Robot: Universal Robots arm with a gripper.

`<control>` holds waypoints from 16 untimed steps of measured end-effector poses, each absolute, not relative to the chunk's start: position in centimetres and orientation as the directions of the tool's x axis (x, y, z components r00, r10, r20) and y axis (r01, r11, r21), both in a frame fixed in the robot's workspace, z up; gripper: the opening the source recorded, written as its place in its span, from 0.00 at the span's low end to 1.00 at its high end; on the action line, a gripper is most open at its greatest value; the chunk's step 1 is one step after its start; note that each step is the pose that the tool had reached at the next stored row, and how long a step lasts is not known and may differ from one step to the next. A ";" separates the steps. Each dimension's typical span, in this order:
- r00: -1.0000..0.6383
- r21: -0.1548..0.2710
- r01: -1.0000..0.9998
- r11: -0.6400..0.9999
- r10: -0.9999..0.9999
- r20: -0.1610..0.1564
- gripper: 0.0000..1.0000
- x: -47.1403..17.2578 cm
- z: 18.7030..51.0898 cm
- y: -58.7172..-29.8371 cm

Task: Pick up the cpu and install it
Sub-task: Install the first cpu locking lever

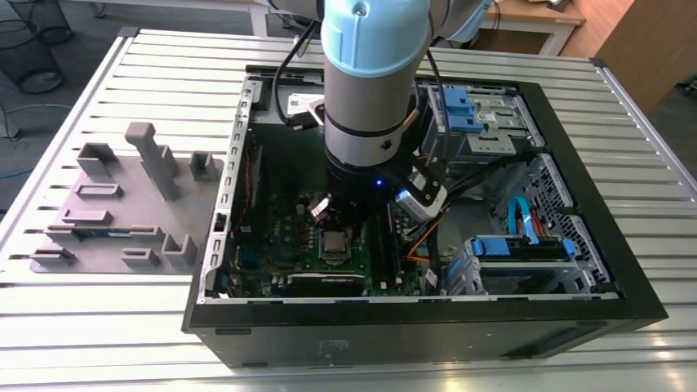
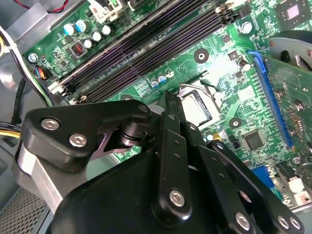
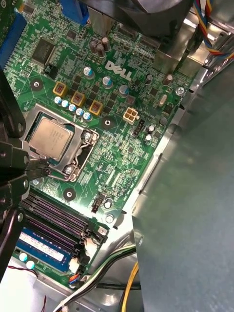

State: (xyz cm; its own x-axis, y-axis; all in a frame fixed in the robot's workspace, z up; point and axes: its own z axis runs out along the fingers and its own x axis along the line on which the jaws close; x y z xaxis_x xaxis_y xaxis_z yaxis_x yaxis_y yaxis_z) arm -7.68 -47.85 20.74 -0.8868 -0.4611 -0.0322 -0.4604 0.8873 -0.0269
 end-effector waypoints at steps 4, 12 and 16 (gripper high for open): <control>-0.887 -0.027 -0.460 0.887 -0.461 -0.031 0.11 -7.6 20.7 -48.0; -0.894 -0.035 -0.447 0.894 -0.448 -0.027 0.11 -7.4 20.6 -48.2; -0.898 -0.035 -0.439 0.898 -0.439 -0.027 0.11 -7.3 20.3 -48.3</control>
